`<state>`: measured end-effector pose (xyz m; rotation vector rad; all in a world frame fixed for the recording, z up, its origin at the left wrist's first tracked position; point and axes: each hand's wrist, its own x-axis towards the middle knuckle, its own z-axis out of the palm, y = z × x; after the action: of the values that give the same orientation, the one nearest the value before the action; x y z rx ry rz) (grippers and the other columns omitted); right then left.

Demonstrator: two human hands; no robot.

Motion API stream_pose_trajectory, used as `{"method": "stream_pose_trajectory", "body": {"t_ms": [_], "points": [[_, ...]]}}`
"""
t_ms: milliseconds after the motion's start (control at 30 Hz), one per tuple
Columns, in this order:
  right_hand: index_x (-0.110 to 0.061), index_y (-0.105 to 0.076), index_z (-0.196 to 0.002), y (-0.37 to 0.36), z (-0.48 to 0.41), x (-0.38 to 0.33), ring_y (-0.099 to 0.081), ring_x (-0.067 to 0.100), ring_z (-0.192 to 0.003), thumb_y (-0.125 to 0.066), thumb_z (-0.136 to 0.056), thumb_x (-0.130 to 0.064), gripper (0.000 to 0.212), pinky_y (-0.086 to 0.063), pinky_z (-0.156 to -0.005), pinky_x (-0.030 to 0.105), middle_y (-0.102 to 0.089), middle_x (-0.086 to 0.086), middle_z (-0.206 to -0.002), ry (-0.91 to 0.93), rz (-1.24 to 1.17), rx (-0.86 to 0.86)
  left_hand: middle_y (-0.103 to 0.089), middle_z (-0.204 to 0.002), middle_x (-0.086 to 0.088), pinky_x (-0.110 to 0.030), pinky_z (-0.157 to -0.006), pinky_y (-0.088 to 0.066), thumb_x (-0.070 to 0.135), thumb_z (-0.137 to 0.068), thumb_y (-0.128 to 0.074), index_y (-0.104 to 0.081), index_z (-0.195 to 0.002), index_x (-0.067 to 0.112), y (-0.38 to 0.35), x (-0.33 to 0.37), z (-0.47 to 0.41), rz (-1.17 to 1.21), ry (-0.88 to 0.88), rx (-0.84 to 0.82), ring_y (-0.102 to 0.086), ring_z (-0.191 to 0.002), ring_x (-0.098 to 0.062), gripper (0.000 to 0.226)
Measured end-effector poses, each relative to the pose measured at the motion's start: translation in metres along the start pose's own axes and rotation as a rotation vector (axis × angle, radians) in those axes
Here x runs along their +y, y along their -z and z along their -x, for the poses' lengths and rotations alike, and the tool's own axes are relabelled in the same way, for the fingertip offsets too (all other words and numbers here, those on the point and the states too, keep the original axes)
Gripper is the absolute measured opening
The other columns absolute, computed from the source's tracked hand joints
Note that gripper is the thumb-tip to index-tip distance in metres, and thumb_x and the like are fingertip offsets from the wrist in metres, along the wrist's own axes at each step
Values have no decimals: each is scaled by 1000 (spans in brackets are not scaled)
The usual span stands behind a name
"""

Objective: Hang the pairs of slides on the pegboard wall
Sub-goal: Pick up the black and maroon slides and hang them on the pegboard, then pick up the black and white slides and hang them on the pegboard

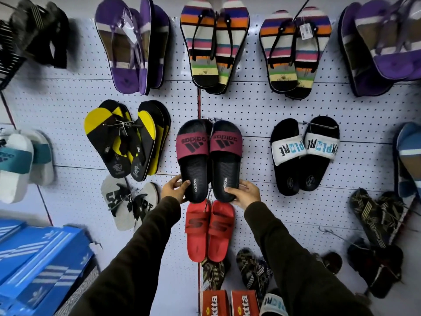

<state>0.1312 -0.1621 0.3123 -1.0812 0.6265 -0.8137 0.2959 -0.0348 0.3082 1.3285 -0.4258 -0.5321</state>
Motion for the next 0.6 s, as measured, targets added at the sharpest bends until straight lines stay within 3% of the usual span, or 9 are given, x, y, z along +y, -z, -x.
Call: {"method": "stream_pose_trajectory", "body": {"t_ms": [67, 133, 233, 300, 367, 467, 600], "points": [[1, -56, -113, 1, -4, 12, -65, 32, -93, -69, -73, 18, 45, -59, -64, 39, -63, 28, -122, -11, -13, 3, -59, -91, -4, -33, -66, -53, 8, -90, -59, -50, -132, 11, -1, -11, -2, 7, 6, -19, -59, -78, -17, 43], [6, -50, -125, 1, -7, 21, -63, 33, -98, -70, -74, 17, 56, -59, -63, 38, -63, 28, -121, 9, -14, 16, -63, -96, -9, -35, -66, -58, 12, -87, -62, -52, -131, 13, -4, -18, -6, 12, -5, -5, -63, -86, -22, 45], [1, -50, -127, 4, -7, 30, -64, 30, -91, -70, -77, 12, 55, -55, -69, 35, -66, 18, -106, 13, 38, 33, -67, -112, -15, -52, -95, -52, 27, -72, -66, -60, -123, 24, -5, -35, -19, -37, -20, 79, -65, -109, -31, 52], [-5, -52, -125, 10, -5, 37, -65, 23, -80, -69, -81, 6, 49, -53, -72, 31, -68, 9, -94, -35, 71, 6, -66, -117, -11, -50, -100, -50, 25, -75, -67, -59, -123, 24, -7, -45, -12, -22, -14, 92, -64, -105, -27, 49], [-7, -51, -126, 21, -1, 48, -66, 21, -79, -69, -83, 2, 48, -54, -78, 32, -68, 15, -106, -89, 79, -36, -63, -118, -7, -48, -96, -50, 20, -82, -66, -56, -127, 21, -10, -58, 5, -2, -13, 108, -62, -100, -26, 46], [-4, -50, -131, 47, 8, 73, -66, 22, -78, -67, -85, 1, 50, -55, -76, 31, -63, 21, -124, -158, 118, -40, -62, -110, 3, -46, -100, -50, 35, -83, -65, -55, -126, 24, -16, -95, 34, -38, 34, 196, -64, -100, -28, 45], [-1, -53, -131, 98, 31, 113, -67, 33, -86, -54, -90, 6, 41, -55, -73, 35, -64, 19, -110, -305, 325, 45, -66, -116, -10, -47, -103, -48, 33, -90, -56, -60, -116, 21, -21, -166, 73, -153, 165, 257, -64, -110, -33, 29]]}}
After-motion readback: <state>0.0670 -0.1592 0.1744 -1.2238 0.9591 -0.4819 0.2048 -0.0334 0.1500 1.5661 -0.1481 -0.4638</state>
